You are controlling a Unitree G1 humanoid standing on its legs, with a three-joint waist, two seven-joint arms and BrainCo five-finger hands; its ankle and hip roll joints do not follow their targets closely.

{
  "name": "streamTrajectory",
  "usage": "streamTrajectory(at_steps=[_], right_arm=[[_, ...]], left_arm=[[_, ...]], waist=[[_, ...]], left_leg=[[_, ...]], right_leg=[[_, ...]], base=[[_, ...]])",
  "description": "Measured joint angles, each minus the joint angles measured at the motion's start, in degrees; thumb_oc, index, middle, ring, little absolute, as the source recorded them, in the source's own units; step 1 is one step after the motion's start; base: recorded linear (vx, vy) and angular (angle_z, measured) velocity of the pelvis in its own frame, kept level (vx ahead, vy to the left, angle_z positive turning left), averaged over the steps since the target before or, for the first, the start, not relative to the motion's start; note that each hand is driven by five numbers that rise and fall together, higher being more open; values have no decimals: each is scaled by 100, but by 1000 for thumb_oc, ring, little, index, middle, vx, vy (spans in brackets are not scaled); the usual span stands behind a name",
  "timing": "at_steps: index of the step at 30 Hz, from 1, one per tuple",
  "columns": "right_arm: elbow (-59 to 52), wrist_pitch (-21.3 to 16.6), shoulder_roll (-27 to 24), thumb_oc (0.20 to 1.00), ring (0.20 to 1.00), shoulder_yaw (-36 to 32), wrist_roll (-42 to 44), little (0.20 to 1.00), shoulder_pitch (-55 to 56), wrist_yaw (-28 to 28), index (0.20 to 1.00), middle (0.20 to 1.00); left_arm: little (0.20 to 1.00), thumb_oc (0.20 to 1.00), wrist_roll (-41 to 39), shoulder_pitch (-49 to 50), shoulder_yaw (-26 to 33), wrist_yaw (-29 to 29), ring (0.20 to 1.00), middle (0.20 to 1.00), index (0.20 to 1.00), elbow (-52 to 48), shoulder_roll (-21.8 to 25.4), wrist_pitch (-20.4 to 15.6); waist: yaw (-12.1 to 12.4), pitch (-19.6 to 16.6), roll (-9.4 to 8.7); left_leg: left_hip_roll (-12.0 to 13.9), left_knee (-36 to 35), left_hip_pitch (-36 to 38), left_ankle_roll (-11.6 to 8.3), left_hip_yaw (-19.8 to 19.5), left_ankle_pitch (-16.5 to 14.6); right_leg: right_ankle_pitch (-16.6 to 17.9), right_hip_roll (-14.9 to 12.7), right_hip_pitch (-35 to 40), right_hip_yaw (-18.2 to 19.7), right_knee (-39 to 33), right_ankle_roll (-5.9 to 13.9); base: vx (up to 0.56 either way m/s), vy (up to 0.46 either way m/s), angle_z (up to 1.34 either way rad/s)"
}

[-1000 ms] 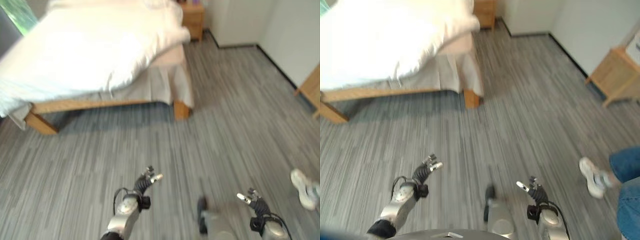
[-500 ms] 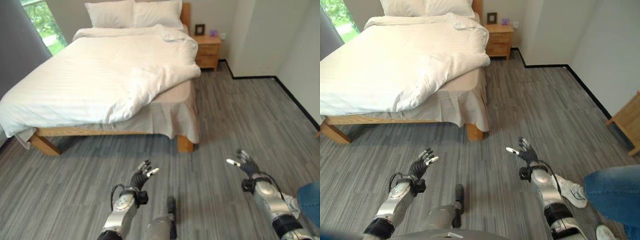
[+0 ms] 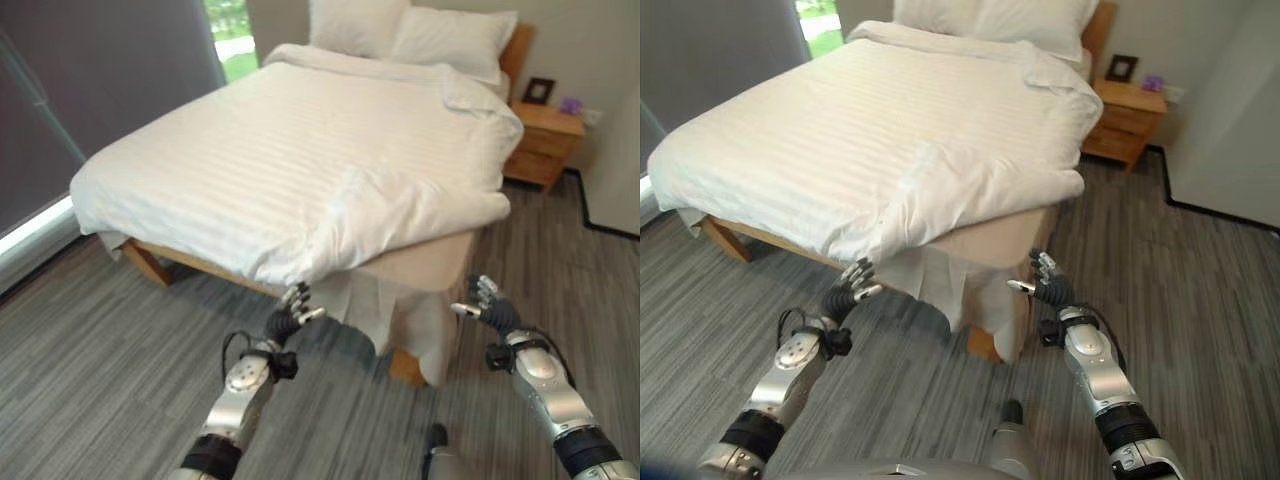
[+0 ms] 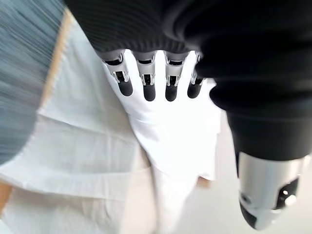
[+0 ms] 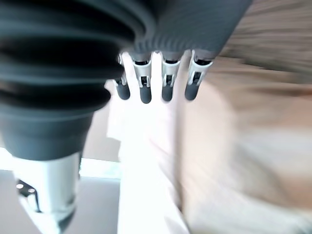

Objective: Making the bed.

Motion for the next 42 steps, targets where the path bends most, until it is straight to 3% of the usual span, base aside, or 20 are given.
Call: streamTrajectory(at_steps=[1, 2, 4, 5, 6, 8, 9, 11, 12, 13, 14, 15, 16, 17, 20, 25, 30, 33, 37, 42], right_arm=[[-311, 41, -388, 1000, 1000, -179, -93, 1000, 112, 49, 1000, 1000], [-365, 4, -683, 1000, 1000, -315, -112, 1000, 18, 80, 1000, 1000], [48, 10, -1525, 1000, 1000, -181, -347, 1000, -664, 165, 1000, 1000], [510, -13, -2151, 1000, 1000, -299, -527, 1000, -1348, 126, 1000, 1000], [902, -47, -2329, 1000, 1000, -185, -530, 1000, -2086, 13, 1000, 1000], [1922, -44, -2628, 1000, 1000, 774, -563, 1000, -3436, -17, 1000, 1000], [2832, -46, -2709, 1000, 1000, 1669, -774, 1000, -4495, -52, 1000, 1000], [3733, 38, -2716, 1000, 1000, 2526, -972, 1000, -5550, -45, 1000, 1000], [4181, -26, -2596, 1000, 1000, 2884, -1021, 1000, -6034, -97, 1000, 1000], [4701, -56, -2391, 1000, 1000, 3134, -1029, 1000, -6482, -119, 1000, 1000], [5291, -18, -2177, 1000, 1000, 3323, -1031, 1000, -6951, -145, 1000, 1000], [5867, 37, -2028, 1000, 1000, 3314, -1028, 1000, -7281, -184, 1000, 1000], [6166, 143, -2112, 1000, 1000, 3269, -1030, 1000, -7422, -226, 1000, 1000], [6313, 145, -2079, 1000, 1000, 3268, -1032, 1000, -7576, -318, 1000, 1000], [6520, 186, -1981, 1000, 1000, 3373, -1213, 1000, -7843, -409, 1000, 1000], [6735, 373, -1835, 1000, 1000, 3519, -1223, 1000, -8048, -543, 1000, 1000], [6832, 407, -1832, 1000, 1000, 3637, -1407, 1000, -8317, -738, 1000, 1000], [6893, 411, -1990, 1000, 1000, 3990, -1437, 1000, -8892, -830, 1000, 1000], [6839, 415, -2294, 1000, 1000, 4397, -1557, 1000, -9481, -991, 1000, 1000], [6741, 384, -2332, 1000, 1000, 5105, -1593, 1000, -10333, -1017, 1000, 1000]], left_arm=[[1000, 1000, 13, 54, -137, -132, 1000, 1000, 1000, -10, -39, 8], [1000, 1000, 18, 209, -210, -186, 1000, 1000, 1000, -6, -192, 20], [1000, 1000, 99, 569, -379, -422, 1000, 1000, 1000, -172, -366, 48], [1000, 1000, 116, 697, -685, -595, 1000, 1000, 1000, -221, -424, 49], [1000, 1000, 101, 773, -882, -672, 1000, 1000, 1000, -224, -404, 86], [1000, 1000, 101, 754, -1131, -792, 1000, 1000, 1000, -259, -401, 136], [1000, 1000, 31, 717, -1338, -854, 1000, 1000, 1000, -343, -315, 138], [1000, 1000, -129, 707, -1493, -918, 1000, 1000, 1000, -462, -209, 171], [1000, 1000, -225, 761, -1509, -920, 1000, 1000, 1000, -488, -116, 199], [1000, 1000, -314, 775, -1535, -919, 1000, 1000, 1000, -492, -63, 206], [1000, 1000, -348, 838, -1541, -919, 1000, 1000, 1000, -521, -78, 214], [1000, 1000, -361, 842, -1531, -915, 1000, 1000, 1000, -614, -5, 215], [1000, 1000, -485, 826, -1585, -916, 1000, 1000, 1000, -697, 272, 219], [1000, 1000, -558, 801, -1599, -873, 1000, 1000, 1000, -573, 249, 256], [1000, 1000, -566, 734, -1758, -848, 1000, 1000, 1000, -580, 382, 289], [1000, 1000, -566, 587, -1767, -815, 1000, 1000, 1000, -635, 390, 299], [1000, 1000, -568, 564, -1768, -736, 1000, 1000, 1000, -642, 401, 299], [1000, 1000, -577, 433, -1717, -705, 1000, 1000, 1000, -707, 400, 222], [1000, 1000, -824, 325, -1652, -581, 1000, 1000, 1000, -828, 377, 177], [1000, 1000, -1205, 240, -1539, -439, 1000, 1000, 1000, -857, 348, 62]], waist=[[-47, -9, -68], [36, -38, 30], [71, -72, 140], [156, -90, 153], [220, -63, 68], [178, -39, 25], [260, -26, 4], [369, -25, 9], [491, -49, -80], [501, -107, 15], [557, -119, 142], [615, -130, 131], [633, -120, -127], [759, -62, -74], [938, 120, 137], [1064, 597, 431], [1127, 809, 471], [1130, 963, 502], [1330, 1149, 597], [1412, 1219, 655]], left_leg=[[16, 15, 142, -176, -286, -131], [201, 117, 87, -271, -162, -196], [425, 370, 18, -353, 92, -212], [515, 652, -175, -434, 98, -262], [550, 654, -311, -417, 42, -289], [548, 553, -570, -428, 28, -288], [539, 382, -783, -440, 6, -245], [540, 394, -966, -485, -138, 109], [565, 326, -1103, -507, -256, 173], [667, 296, -1204, -466, -333, 219], [883, 265, -1401, -615, -322, 341], [981, 281, -1613, -673, -355, 358], [784, 271, -1891, -674, -587, 498], [860, 253, -1985, -858, -640, 672], [802, 196, -2422, -928, -891, 869], [683, 196, -2983, -948, -1041, 1042], [592, 198, -3347, -923, -929, 1118], [542, 206, -3721, -904, -907, 1162], [521, 237, -4302, -922, -894, 1234], [537, 322, -5236, -966, -896, 1309]], right_leg=[[595, -22, 191, -123, -62, -58], [579, 126, 245, -233, -35, -189], [677, 261, 703, -500, -632, -403], [671, 335, 760, -635, -661, -535], [628, 345, 770, -751, -660, -617], [596, 414, 796, -872, -663, -657], [521, 453, 787, -1000, -669, -636], [450, 550, 776, -1091, -696, -663], [333, 562, 683, -1221, -698, -524], [214, 588, 592, -1351, -685, -367], [296, 696, 369, -1576, -416, -527], [232, 739, 17, -1734, 231, -764], [-229, 536, 102, -1672, 118, -616], [-40, 621, 131, -1734, -108, -707], [324, 598, 46, -1934, -656, -763], [428, 488, -454, -2052, -676, -740], [540, 392, -850, -1978, -657, -695], [628, 375, -1239, -1960, -652, -709], [766, 363, -1820, -1932, -651, -754], [899, 362, -2722, -1896, -648, -761]], base=[[198, -216, 110], [200, -218, 81], [118, -150, 45], [99, -188, 59], [60, -158, 64], [-9, -81, 41], [-29, -39, 25], [-55, -57, 25], [-107, -90, 24], [-91, -65, 13], [-56, -48, -2], [-99, -78, 61], [-137, -98, 72], [-148, -87, 75], [-82, -28, 37], [-37, -17, 17], [-34, -23, -5], [-49, -26, -5], [-21, -28, -3], [19, -10, 0]])
